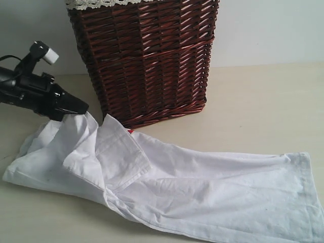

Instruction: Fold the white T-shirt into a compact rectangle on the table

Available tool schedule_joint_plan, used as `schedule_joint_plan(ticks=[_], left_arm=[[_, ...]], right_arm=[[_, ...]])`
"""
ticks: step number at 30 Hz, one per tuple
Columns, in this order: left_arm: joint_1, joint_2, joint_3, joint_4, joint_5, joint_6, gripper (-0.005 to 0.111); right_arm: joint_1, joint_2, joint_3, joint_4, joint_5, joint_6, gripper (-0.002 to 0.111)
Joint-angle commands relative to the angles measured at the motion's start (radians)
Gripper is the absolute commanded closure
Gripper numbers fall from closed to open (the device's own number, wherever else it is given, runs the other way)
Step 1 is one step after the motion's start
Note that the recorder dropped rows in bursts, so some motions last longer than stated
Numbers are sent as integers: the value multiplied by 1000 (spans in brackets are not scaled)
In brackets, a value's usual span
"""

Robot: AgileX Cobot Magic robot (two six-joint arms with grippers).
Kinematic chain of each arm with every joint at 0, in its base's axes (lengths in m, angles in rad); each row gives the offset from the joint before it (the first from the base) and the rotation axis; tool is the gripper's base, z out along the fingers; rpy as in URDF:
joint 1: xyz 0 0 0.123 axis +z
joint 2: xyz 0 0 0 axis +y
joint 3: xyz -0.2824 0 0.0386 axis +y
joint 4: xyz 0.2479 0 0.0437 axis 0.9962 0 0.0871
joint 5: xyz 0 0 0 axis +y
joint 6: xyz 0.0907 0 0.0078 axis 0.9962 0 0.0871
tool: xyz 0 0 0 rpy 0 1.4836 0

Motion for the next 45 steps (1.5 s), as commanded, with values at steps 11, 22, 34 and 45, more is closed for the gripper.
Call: schedule_joint_plan(ticks=[11,22,34,45], left_arm=[[15,-28,1,159,-24,-215,40],[38,-48,93,502,385,-261,104],[-37,50,157,373,199,-116,85],[-113,63,66,71,25,-38,85]], right_arm=[[1,0,5,-1,-3,-8,108],[1,0,5,-2,-3,-8,108],[1,0,5,-2,-3,-8,108],[1,0,5,-1,-3,-8,108]])
